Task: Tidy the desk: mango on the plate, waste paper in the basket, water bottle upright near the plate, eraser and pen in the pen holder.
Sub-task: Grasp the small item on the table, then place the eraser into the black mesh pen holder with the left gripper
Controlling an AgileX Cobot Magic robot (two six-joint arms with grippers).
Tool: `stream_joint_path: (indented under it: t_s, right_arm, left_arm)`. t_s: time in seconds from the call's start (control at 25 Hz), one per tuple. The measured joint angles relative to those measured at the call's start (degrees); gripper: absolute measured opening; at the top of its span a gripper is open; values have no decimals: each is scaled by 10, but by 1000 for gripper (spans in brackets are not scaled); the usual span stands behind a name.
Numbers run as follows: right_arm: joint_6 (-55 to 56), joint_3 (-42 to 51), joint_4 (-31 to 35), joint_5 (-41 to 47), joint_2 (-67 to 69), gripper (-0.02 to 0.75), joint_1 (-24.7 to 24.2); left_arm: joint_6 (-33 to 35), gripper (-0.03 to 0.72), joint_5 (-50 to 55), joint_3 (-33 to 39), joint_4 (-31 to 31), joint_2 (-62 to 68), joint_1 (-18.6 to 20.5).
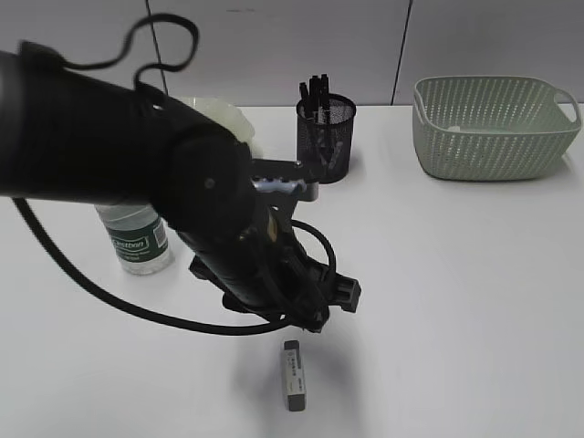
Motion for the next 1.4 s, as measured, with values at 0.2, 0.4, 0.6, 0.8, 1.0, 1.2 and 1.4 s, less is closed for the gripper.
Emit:
stream_joint_path:
  t_s: [0.2, 0.4, 0.6, 0.8, 1.0, 1.2, 1.4]
  right_arm:
    - [0, 0, 0, 0, 0, 312, 0]
    - [0, 0, 0, 0, 0, 312, 0]
    - [0, 0, 1, 0, 0, 312, 0]
    - [0, 0, 1, 0, -1, 311, 0]
    - [0, 0, 1, 0, -1, 311, 0]
    - [0, 0, 1, 0, -1, 311, 0]
    - [0, 0, 1, 0, -1, 311, 0]
  left_arm:
    - [-53, 364, 8, -4, 10, 58, 0]
    - [-105, 364, 7, -7, 13, 82, 0]
    - [-129, 353, 4, -26, 13, 100, 0]
    - [-132, 139, 2, -39, 17, 110, 0]
    - [-133, 137, -38, -38, 47, 110, -1]
    - [-133, 137, -208, -32, 166, 66, 4]
    - [-121, 137, -408, -41, 263, 29, 73]
